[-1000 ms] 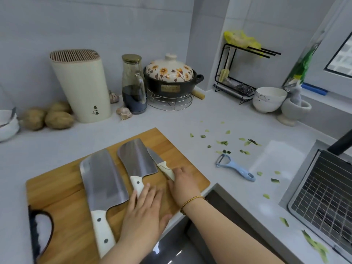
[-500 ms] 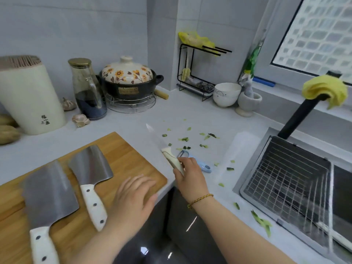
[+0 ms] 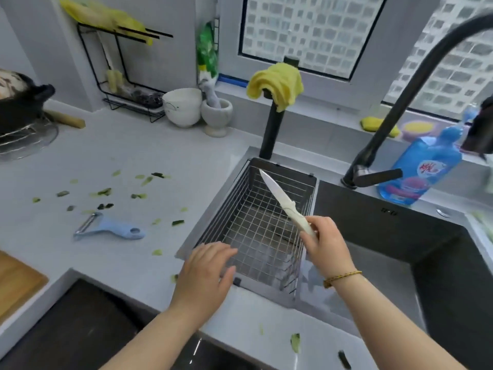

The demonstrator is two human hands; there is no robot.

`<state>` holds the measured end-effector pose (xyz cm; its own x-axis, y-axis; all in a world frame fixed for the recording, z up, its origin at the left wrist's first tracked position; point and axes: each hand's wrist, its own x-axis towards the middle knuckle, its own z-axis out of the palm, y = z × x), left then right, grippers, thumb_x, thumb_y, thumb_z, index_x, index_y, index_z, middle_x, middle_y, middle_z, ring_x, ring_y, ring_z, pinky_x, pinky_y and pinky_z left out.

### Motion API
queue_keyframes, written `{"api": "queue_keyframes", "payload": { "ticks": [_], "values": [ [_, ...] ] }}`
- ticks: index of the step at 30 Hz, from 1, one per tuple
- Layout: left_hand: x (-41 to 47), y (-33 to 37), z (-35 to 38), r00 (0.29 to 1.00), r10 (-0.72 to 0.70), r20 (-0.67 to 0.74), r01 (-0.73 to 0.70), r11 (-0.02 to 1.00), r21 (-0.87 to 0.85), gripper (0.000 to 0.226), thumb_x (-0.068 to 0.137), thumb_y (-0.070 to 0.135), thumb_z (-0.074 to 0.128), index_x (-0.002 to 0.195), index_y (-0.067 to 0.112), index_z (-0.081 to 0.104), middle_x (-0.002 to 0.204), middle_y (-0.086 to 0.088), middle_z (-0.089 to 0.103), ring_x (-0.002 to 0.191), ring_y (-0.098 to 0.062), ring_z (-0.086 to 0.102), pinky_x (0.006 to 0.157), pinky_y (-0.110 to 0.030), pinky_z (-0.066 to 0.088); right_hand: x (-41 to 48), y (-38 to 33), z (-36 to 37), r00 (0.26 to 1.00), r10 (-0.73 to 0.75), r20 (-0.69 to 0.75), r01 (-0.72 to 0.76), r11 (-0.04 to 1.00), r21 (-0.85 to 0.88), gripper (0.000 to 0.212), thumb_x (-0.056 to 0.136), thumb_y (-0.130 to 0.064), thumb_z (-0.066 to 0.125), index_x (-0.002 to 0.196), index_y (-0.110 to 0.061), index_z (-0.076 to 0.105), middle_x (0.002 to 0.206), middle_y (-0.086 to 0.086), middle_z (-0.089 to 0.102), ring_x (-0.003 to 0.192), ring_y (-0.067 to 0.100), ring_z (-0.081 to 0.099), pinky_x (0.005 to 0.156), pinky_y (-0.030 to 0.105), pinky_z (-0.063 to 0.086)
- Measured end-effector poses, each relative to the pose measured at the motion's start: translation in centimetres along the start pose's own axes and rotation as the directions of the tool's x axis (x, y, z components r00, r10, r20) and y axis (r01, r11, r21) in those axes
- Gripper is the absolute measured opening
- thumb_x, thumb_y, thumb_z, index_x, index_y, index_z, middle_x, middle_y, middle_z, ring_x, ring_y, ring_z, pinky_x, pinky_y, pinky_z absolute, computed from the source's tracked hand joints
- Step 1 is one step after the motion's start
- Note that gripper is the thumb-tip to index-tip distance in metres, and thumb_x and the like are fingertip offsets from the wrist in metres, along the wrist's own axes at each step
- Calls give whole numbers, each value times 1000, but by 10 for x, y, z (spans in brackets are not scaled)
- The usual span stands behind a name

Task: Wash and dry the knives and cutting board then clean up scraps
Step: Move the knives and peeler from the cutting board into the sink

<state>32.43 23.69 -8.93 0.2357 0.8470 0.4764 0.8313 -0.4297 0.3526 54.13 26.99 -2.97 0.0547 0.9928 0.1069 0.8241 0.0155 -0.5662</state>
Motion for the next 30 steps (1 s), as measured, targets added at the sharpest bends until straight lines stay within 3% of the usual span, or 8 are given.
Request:
{"api": "queue_keyframes", "payload": {
  "ticks": [3,6,11,17,21,24,30],
  "values": [
    [5,18,26,998,-6,64,5,1000,17,38,80,35,39,96,17,69,94,8,69,99,-9,49,93,-29,38,4,63,-20,990,139,-2,-139,989,-55,26,89,-9,54,115,-4,55,97,2,43,88,15,44,77,21,32],
    [11,31,48,996,4,89,-8,999,46,51,95,43,25,97,16,68,95,6,69,98,-8,52,95,-32,28,9,120,-29,964,266,10,-263,958,-116,27,89,-9,53,115,-3,55,107,13,51,97,27,51,77,26,34],
    [18,41,63,992,3,126,-8,999,36,62,98,44,14,100,13,68,97,1,70,100,-8,45,93,-28,29,19,184,-15,877,465,121,-421,865,-272,26,91,-13,49,114,-6,55,117,15,52,107,32,52,81,31,39],
    [28,37,74,974,-76,213,50,991,125,70,97,49,8,103,13,67,100,-1,70,100,-18,63,95,-29,27,42,206,29,828,458,325,-292,845,-447,29,91,-15,43,115,-5,56,123,15,53,112,31,52,88,30,40],
    [27,36,76,979,-72,189,51,992,116,68,97,49,10,102,10,67,98,-2,69,100,-9,45,94,-29,28,54,213,53,810,414,416,-213,869,-447,29,93,-14,41,116,-5,54,125,16,51,113,31,52,90,31,41],
    [26,38,76,979,-77,186,58,993,105,68,97,48,11,100,9,67,96,-2,69,99,-9,45,92,-28,29,58,224,64,797,387,463,-152,871,-467,31,94,-10,38,124,-8,48,131,14,46,119,28,49,95,29,39],
    [27,36,78,963,-118,242,87,987,135,60,96,46,18,101,12,67,97,0,69,100,-8,44,94,-29,28,64,234,81,801,403,442,-173,863,-474,33,95,-12,36,126,-10,46,135,13,43,122,30,45,95,31,39]
  ]
}}
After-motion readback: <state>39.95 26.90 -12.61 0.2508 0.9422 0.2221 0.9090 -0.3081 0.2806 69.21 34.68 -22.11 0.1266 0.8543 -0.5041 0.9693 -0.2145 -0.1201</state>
